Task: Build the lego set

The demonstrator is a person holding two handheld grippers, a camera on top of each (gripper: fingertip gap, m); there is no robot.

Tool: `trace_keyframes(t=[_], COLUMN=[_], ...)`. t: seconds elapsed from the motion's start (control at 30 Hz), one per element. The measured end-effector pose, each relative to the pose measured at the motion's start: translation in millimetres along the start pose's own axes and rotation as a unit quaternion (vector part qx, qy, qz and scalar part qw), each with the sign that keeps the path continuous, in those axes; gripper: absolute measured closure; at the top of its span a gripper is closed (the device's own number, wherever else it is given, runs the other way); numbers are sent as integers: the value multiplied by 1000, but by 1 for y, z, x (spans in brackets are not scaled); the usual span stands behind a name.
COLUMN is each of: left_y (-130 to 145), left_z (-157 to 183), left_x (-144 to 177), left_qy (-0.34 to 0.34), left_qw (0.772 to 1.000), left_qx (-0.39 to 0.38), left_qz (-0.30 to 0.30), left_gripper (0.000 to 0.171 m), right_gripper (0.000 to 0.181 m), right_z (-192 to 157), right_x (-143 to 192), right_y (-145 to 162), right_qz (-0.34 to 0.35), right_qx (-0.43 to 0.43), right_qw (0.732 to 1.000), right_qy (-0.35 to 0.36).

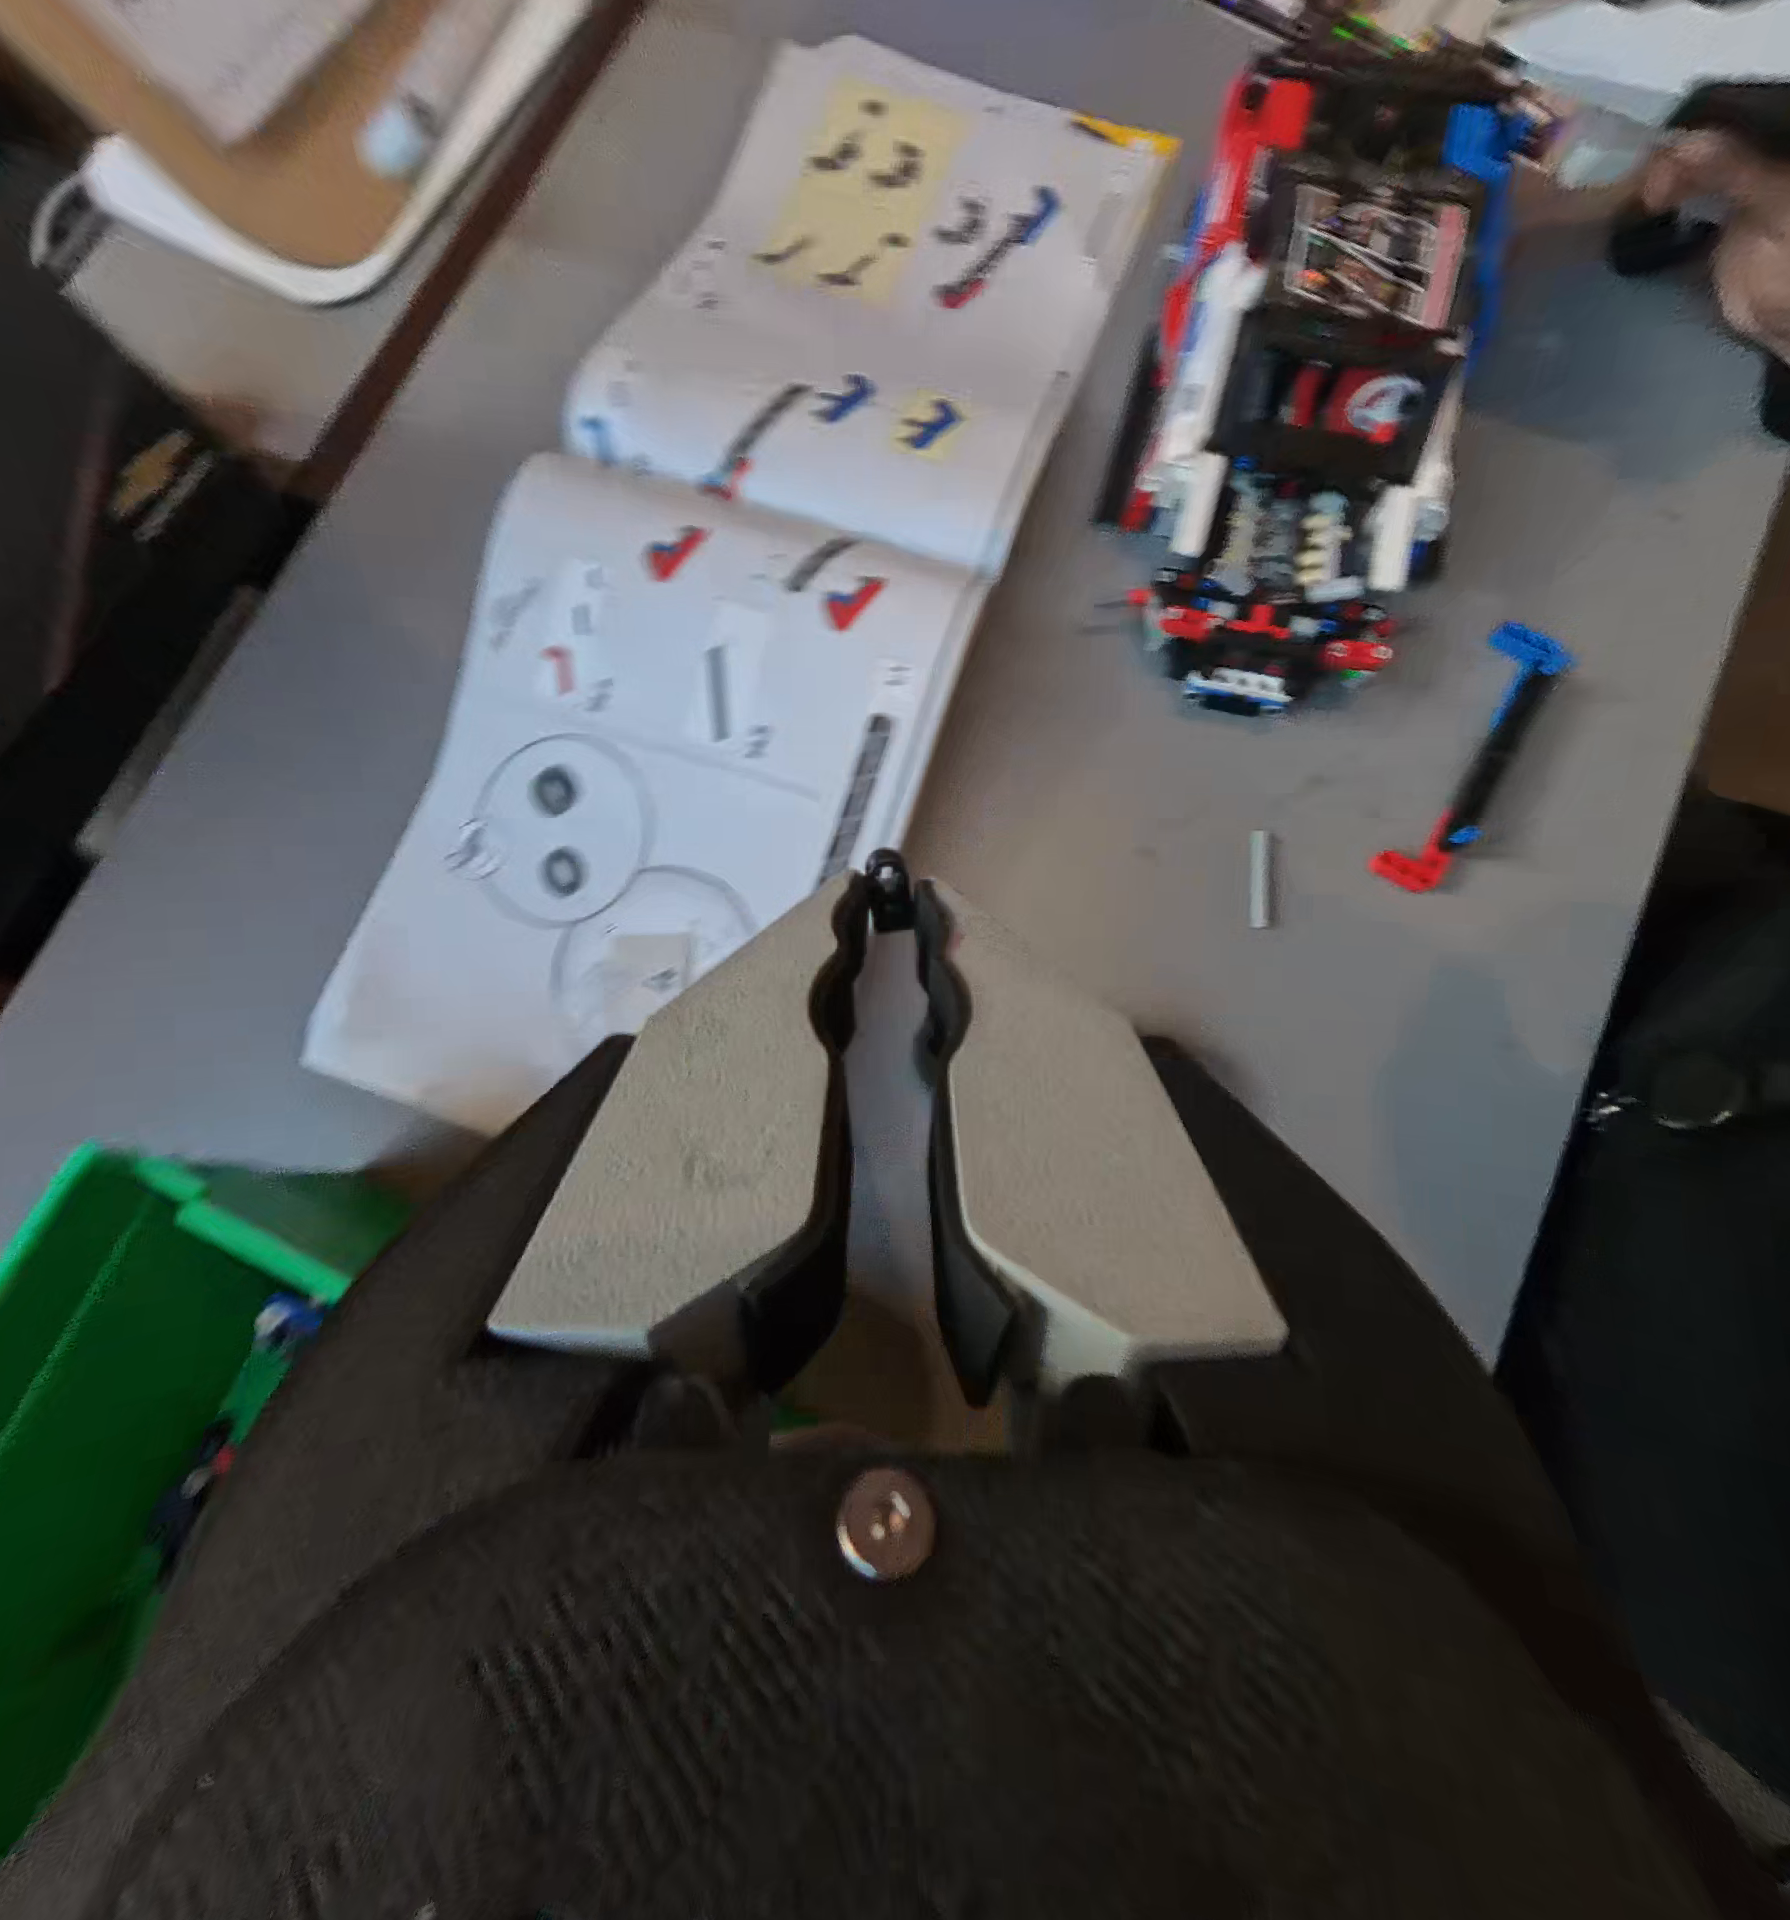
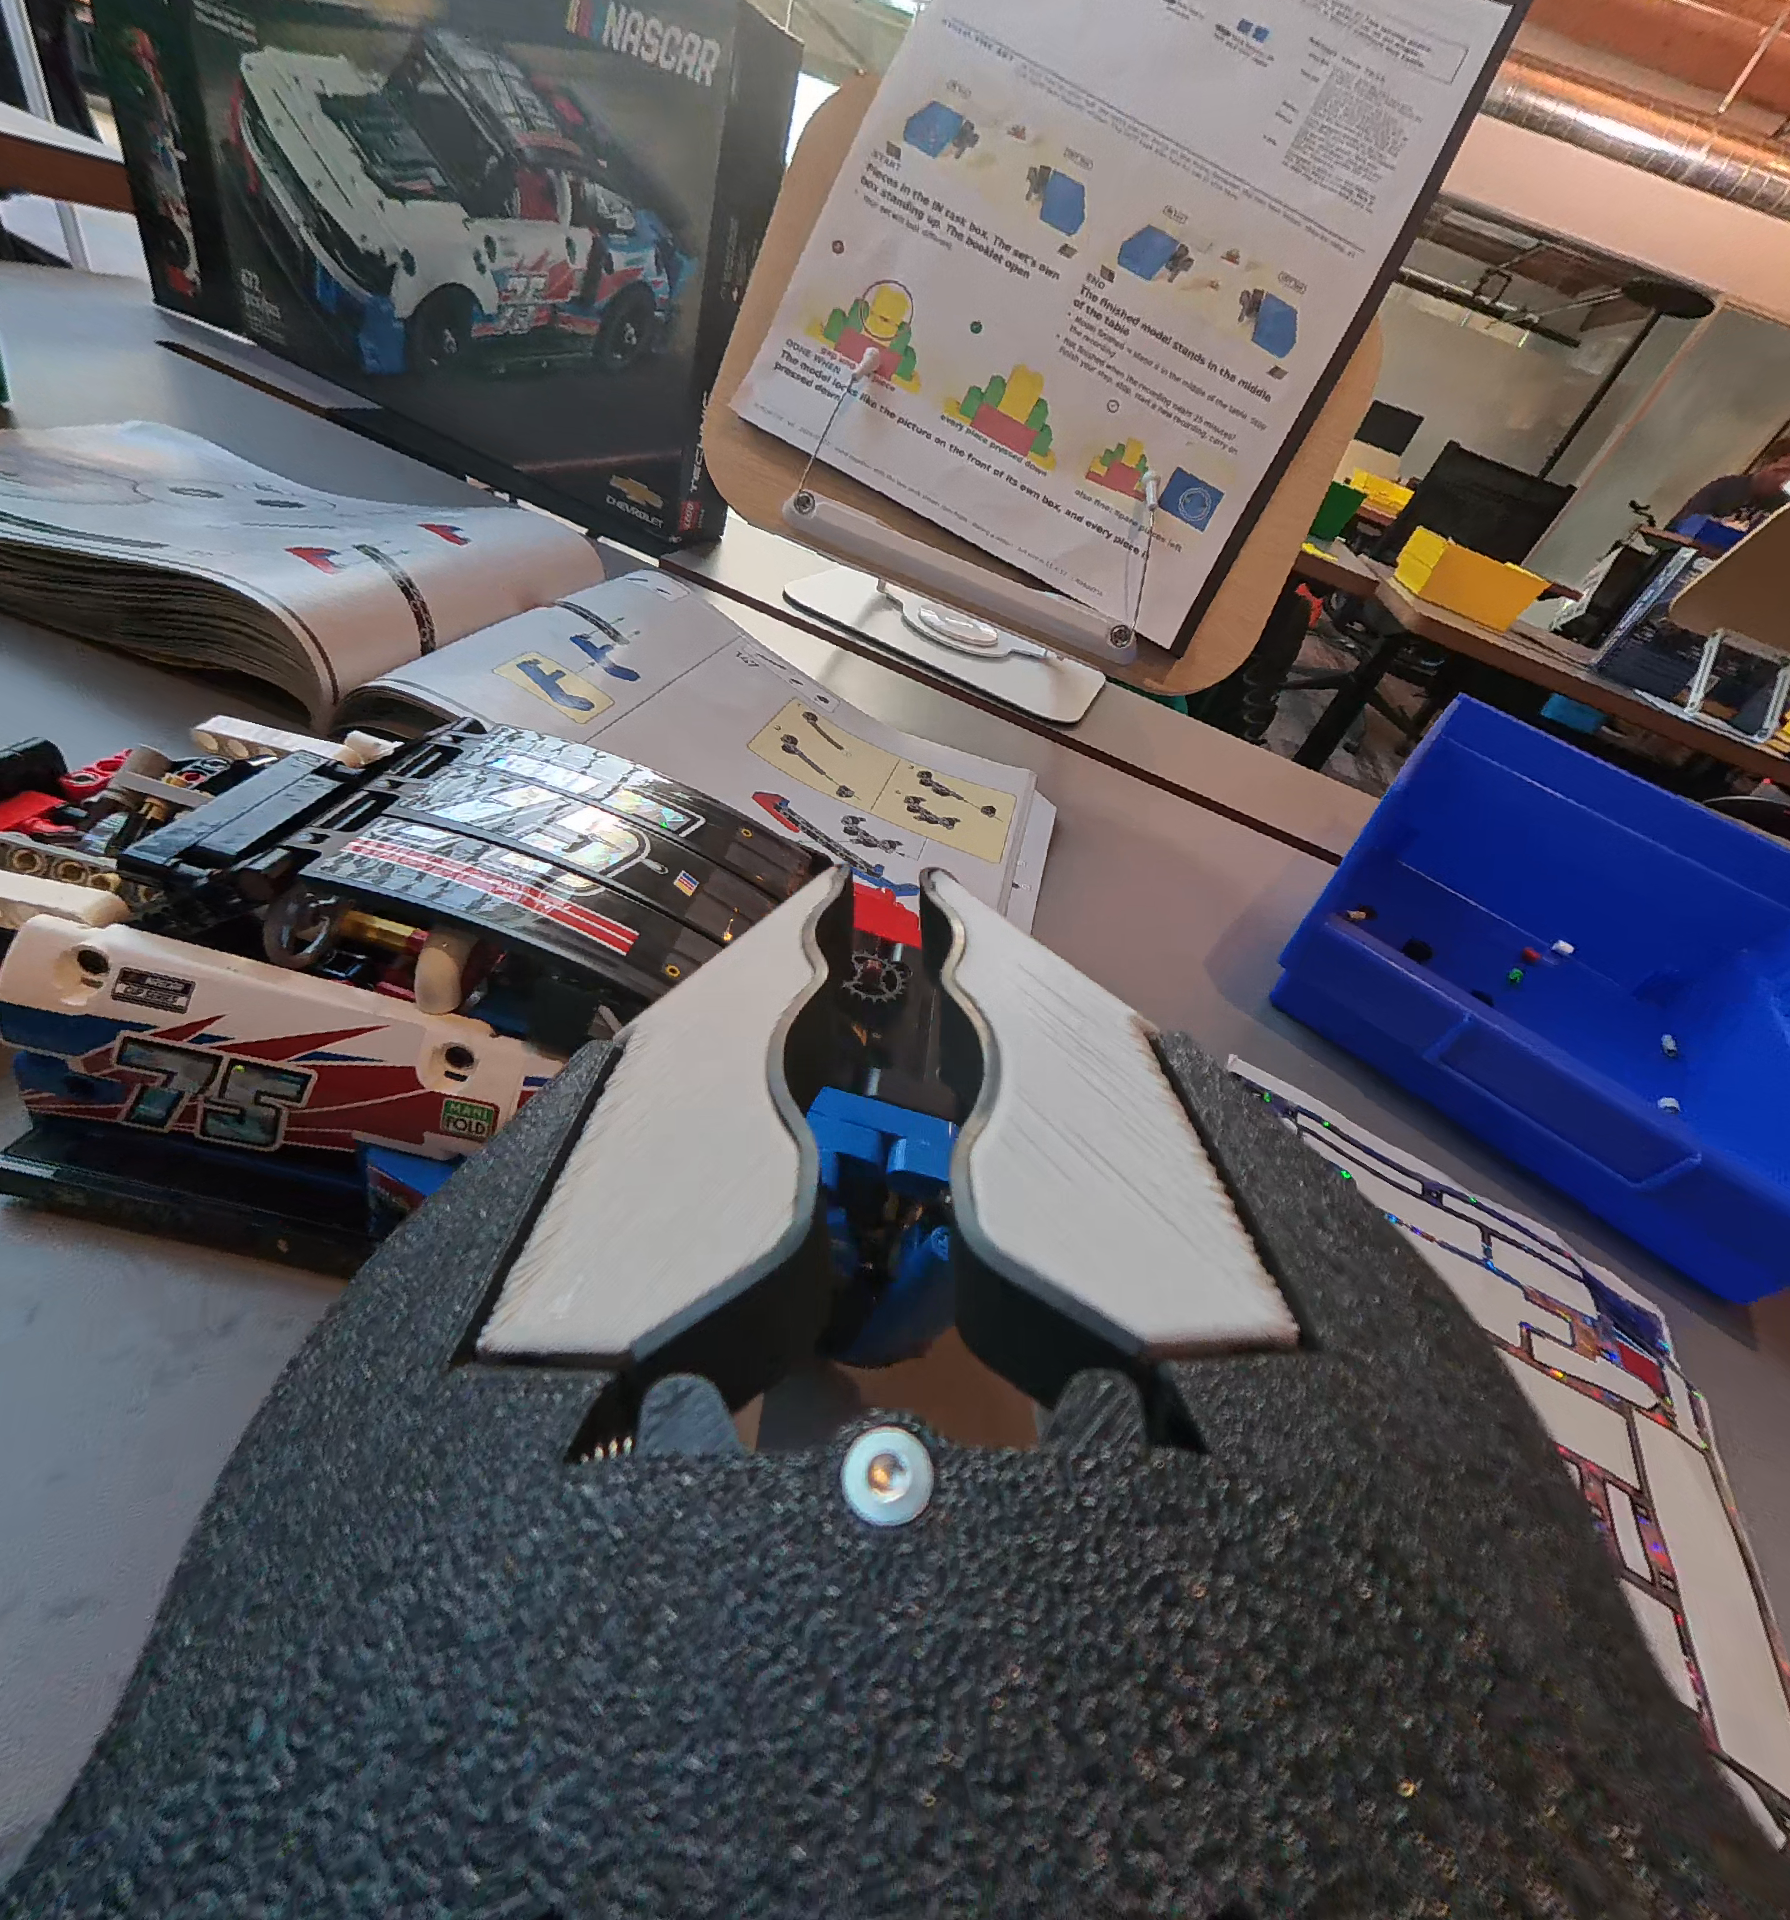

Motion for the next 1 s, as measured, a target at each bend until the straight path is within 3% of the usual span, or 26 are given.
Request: trace_keyframes(t=[0.13,0.23,0.33,0.67,0.8,1.0], left_y=[2,11,13,38,41,36], left_z=[80,105,111,112,117,102], left_x=[-76,-128,-152,-165,-166,-136], left_qy=[47,54,62,77,97,82], left_qw=[996,990,987,980,980,987], left_qx=[-67,-95,-90,-69,-64,-51], left_qz=[-46,-91,-120,-171,-163,-131], left_gripper=[166,166,166,165,158,150], right_gripper=[169,169,169,169,169,170], right_z=[0,1,1,2,2,5], right_x=[1,3,4,5,4,4], right_y=[-2,-3,-3,-4,-3,-3], right_qz=[8,15,18,23,20,18], right_qx=[-7,-16,-21,-32,-29,-32], right_qw=[1000,1000,1000,999,999,999], right_qy=[-6,-9,-14,-20,-17,-8])
Point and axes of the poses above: each gripper's, where its closed fingertips meet, x back along the fingers, y out of its underside, z = x × y across the jaws, the point moved 3 cm from there along x, back along the fingers, and after that the axes turned 6 degrees about -z, right-handed, at the moved point
